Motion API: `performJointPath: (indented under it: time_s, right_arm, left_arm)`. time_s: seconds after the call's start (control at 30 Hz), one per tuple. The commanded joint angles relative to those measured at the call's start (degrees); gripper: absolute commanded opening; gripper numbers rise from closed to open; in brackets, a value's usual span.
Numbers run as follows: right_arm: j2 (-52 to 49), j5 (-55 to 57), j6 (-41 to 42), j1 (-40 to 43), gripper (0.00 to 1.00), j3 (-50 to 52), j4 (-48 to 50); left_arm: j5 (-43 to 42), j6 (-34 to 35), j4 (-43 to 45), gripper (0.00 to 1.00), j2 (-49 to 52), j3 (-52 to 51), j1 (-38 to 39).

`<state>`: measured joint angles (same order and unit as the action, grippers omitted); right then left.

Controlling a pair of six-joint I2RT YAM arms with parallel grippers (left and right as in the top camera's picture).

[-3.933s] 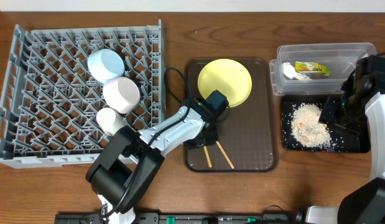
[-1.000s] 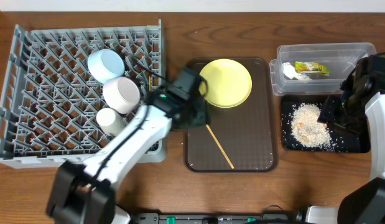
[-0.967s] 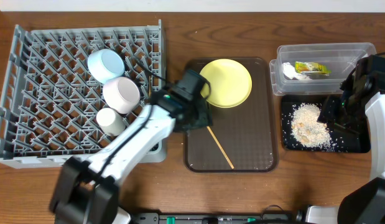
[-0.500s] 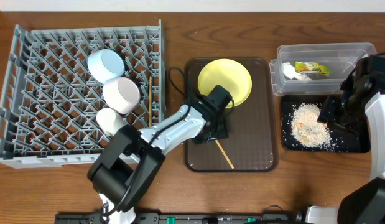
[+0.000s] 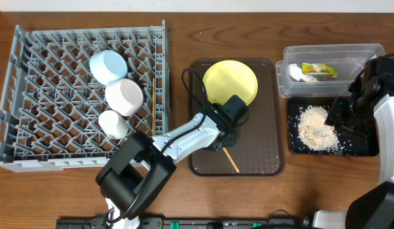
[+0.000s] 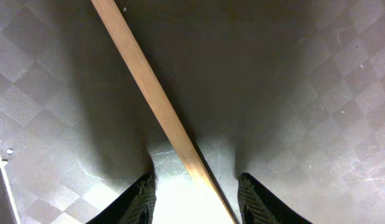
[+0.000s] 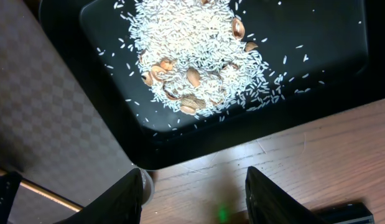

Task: Sort waste into correct bins and load items into the dishwasher rack
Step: 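Carry the chopstick left and lower it into the rack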

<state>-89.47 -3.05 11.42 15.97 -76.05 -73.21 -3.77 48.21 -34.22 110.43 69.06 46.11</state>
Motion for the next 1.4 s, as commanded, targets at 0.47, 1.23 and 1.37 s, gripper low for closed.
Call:
performJointPath:
  time_s: [0.47,1.23,1.37]
  right_arm:
    - [1.1,-0.4,-1.2,0.5,0.51,-0.4,-0.1]
    - [1.1,-0.4,-1.2,0.5,0.51,-0.4,-0.1]
    - [1.1,-0.4,-1.2,0.5,0.51,-0.4,0.0]
  left_arm:
    - [1.9,-0.5,-1.7,0.11,3.4,-0.5,0.5]
    - [3.5,-27.0,-4.1,0.06,-22.4,-0.5,-15.4]
    - [3.5,-35.4,-4.1,0.06,-26.1,-0.5,-20.9]
